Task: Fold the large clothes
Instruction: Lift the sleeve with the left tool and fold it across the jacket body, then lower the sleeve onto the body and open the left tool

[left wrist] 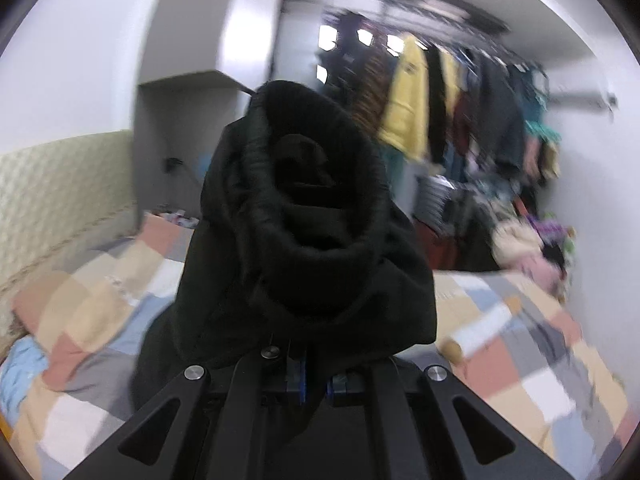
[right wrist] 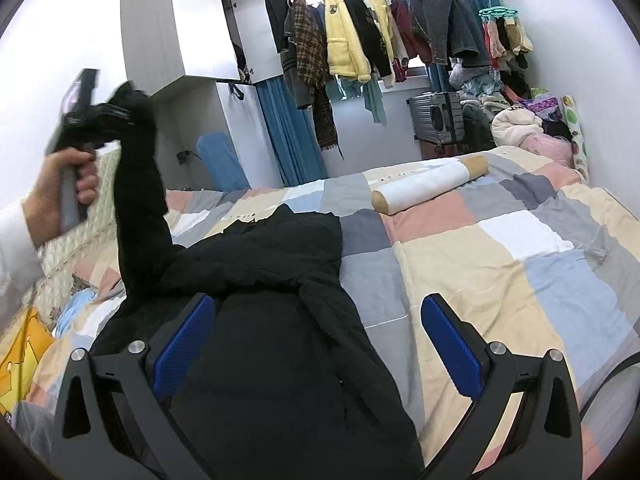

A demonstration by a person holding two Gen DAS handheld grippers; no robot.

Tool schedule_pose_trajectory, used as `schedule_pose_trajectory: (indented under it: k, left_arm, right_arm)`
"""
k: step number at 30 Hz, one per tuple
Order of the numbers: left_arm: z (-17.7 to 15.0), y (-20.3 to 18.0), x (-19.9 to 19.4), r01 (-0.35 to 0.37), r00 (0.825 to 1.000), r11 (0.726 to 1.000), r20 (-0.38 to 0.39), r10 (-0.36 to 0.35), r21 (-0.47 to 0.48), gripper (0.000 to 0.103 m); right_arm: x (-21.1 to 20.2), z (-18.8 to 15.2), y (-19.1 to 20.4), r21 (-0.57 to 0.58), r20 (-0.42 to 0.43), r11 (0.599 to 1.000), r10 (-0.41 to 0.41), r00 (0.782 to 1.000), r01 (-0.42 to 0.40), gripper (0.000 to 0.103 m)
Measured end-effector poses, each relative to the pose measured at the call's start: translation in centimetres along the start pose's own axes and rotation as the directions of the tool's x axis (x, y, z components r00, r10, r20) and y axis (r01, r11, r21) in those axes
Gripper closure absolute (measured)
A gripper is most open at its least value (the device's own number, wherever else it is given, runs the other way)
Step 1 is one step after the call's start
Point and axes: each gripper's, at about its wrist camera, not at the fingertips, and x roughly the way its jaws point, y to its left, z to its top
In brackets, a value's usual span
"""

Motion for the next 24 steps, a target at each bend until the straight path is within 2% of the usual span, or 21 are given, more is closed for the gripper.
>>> schedule_pose_trajectory:
  k: [5, 10, 14, 17, 20, 24]
  left_arm:
    - [-5.6, -7.6, 3.7, 0.111, 0.991, 0.987, -0.087, -0.101, 0.118, 0.098]
    - [-13.4, -12.9, 8.7, 0.131, 0.978, 0.977, -0.185, -0.100, 0.165, 0.098]
    - [-17.8, -13.8, 12.0, 0.147, 0.959, 0.980, -0.260, -0.109, 0.132, 0.098]
    - [-20.7, -14.0, 14.4, 0.164, 0.935, 0.975, -0.340, -0.105, 0.149, 0.097]
    - [-21.4, -14.1, 15.2, 0.171, 0.925, 0.976, -0.363, -0.111, 0.138, 0.097]
    - [-20.8, -13.5, 14.3, 0.172, 0.927, 0.971, -0.359, -0.104, 0.164, 0.097]
  right_arm:
    - [0.0, -0.1, -1.4, -0.025, -0.010, 0.997, -0.069, 0.998, 0.068, 0.000]
    - [0.3, 0.1, -3.0, 0.027, -0.004, 0.998, -0.056, 0.998, 0.056, 0.000]
    - [1.1, -0.2, -3.6, 0.016, -0.028, 0.998, -0.056, 0.998, 0.056, 0.000]
    - [1.8, -0.2, -4.3, 0.033, -0.027, 0.998, -0.059, 0.998, 0.060, 0.000]
    - [2.8, -0.1, -5.2, 0.061, -0.032, 0.997, -0.053, 0.998, 0.055, 0.000]
    - [4.3, -0.5, -5.2, 0.035, -0.056, 0.998, -0.057, 0.997, 0.059, 0.000]
